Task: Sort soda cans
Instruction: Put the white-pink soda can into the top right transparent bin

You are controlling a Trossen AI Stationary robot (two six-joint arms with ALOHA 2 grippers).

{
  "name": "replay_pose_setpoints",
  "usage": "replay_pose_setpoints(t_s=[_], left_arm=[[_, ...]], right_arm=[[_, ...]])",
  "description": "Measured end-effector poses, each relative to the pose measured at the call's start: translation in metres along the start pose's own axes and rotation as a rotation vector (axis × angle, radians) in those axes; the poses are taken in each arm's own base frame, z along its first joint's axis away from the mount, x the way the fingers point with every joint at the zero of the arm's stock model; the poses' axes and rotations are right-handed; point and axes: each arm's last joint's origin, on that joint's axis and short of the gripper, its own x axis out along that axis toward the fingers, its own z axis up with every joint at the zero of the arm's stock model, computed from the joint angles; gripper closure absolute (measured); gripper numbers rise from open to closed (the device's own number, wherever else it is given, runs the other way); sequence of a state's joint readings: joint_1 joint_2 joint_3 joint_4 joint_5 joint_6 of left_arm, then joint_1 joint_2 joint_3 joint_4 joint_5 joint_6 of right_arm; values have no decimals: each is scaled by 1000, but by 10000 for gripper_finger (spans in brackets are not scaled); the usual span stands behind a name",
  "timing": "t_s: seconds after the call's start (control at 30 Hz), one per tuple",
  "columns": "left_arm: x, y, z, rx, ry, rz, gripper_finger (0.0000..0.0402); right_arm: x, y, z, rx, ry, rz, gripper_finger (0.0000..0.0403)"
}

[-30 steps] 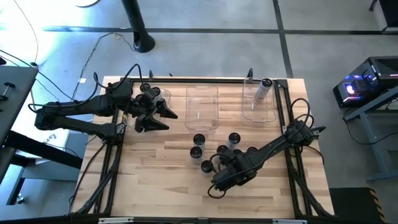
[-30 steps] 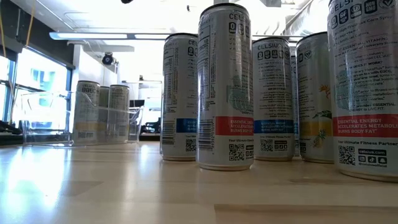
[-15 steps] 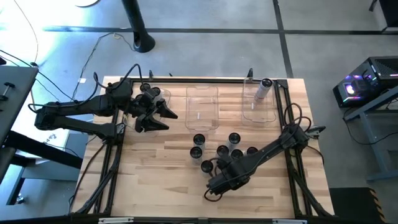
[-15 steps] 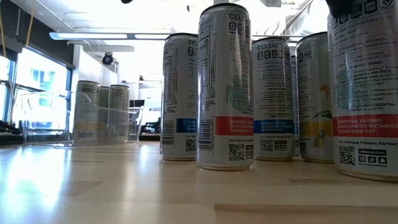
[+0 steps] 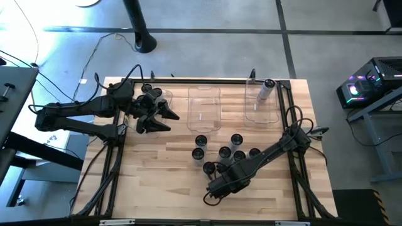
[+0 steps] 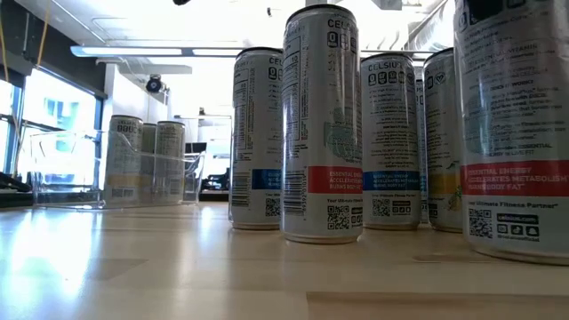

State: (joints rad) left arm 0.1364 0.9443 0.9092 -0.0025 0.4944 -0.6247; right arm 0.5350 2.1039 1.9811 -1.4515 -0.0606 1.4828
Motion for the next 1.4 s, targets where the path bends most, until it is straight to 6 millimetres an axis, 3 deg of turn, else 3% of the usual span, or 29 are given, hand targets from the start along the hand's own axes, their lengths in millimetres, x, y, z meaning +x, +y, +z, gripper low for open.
replay_pose_setpoints(t_s=[0.33, 0.67, 0.87, 1.0, 1.17, 1.27, 1.4], left_arm=[[0, 0, 0, 0, 0, -1, 17], [0, 0, 0, -1, 1, -1, 17], [0, 0, 0, 0, 0, -1, 17], [0, 0, 0, 0, 0, -1, 17], [0, 0, 0, 0, 1, -1, 17], [0, 0, 0, 0, 0, -1, 17], [0, 0, 0, 1, -1, -2, 17]], right_arm=[[10, 5, 6, 17, -15, -13, 50], [21, 11, 7, 15, 23, -14, 163], [17, 12, 4, -2, 28, 0, 163], [-7, 18, 2, -48, 18, 90, 163], [-62, 20, -8, -96, -65, 249, 163], [-90, 11, -16, -104, -133, 370, 163], [-113, -10, -26, -71, -188, 430, 163]])
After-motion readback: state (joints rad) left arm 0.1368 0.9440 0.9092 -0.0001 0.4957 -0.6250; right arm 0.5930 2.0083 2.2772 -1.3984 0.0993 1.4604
